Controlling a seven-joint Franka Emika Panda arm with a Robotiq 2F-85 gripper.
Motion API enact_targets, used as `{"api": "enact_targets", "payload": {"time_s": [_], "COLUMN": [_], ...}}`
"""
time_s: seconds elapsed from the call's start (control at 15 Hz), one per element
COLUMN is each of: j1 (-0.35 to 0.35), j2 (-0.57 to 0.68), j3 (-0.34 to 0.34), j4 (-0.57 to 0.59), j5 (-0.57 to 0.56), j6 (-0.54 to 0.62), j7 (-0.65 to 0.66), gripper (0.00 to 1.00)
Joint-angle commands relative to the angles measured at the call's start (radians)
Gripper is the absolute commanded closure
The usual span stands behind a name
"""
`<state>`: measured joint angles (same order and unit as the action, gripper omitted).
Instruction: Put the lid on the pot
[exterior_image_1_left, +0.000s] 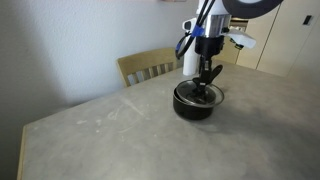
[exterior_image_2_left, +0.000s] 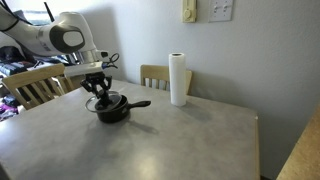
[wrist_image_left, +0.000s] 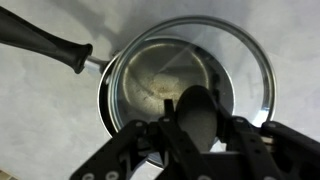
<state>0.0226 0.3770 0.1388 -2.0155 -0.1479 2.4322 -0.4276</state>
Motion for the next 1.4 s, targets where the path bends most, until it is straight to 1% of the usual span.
{"api": "enact_targets", "payload": {"time_s": [0.0, 0.67, 1.0, 1.07, 1.2, 1.33], "j1": [-0.008, -0.004, -0.001, -0.038, -0.046, -0.074], "j2": [0.012, 0.015, 0.015, 0.095, 0.120, 0.159], "j3": [0.008, 0.002, 0.000, -0.016, -0.025, -0.024], "j4": [0.022, 0.017, 0.016, 0.085, 0.106, 0.142], "j5": [0.022, 0.011, 0.009, 0.020, 0.017, 0.030], "j6": [0.007, 0.068, 0.074, 0.097, 0.126, 0.159], "j7": [-0.038, -0.019, -0.009, -0.051, -0.045, -0.051], "gripper": [0.85, 0.85, 0.85, 0.85, 0.85, 0.85]}}
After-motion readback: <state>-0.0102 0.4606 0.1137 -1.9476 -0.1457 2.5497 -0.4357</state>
